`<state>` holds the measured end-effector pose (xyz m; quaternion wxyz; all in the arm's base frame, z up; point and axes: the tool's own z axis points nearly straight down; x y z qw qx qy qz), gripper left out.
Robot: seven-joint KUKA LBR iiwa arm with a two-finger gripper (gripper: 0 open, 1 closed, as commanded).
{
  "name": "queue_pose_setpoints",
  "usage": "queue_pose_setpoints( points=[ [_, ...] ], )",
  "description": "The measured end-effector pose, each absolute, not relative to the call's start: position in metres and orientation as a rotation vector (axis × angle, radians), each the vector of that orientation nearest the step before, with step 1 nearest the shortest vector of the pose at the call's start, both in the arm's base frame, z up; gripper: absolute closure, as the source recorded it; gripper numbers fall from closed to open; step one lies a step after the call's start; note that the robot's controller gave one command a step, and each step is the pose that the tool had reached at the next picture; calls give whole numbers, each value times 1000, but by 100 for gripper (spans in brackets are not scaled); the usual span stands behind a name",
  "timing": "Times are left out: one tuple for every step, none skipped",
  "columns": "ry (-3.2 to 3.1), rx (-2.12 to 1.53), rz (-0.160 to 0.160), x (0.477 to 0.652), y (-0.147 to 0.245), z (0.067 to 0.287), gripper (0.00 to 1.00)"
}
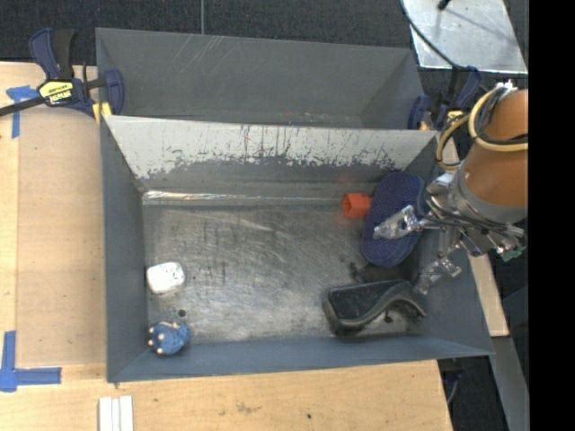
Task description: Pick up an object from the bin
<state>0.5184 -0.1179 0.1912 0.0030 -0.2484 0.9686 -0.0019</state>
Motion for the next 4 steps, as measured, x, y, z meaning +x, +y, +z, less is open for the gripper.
queue_pose_setpoints(
  points=[
    [2975, -934, -26, 541, -119, 122, 0],
    [2718, -1563, -4, 575, -106, 116, 0],
    [2494, -1903, 20, 598, -133, 97, 0],
    [2497, -1900, 1, 599, -139, 98, 100]
  ],
)
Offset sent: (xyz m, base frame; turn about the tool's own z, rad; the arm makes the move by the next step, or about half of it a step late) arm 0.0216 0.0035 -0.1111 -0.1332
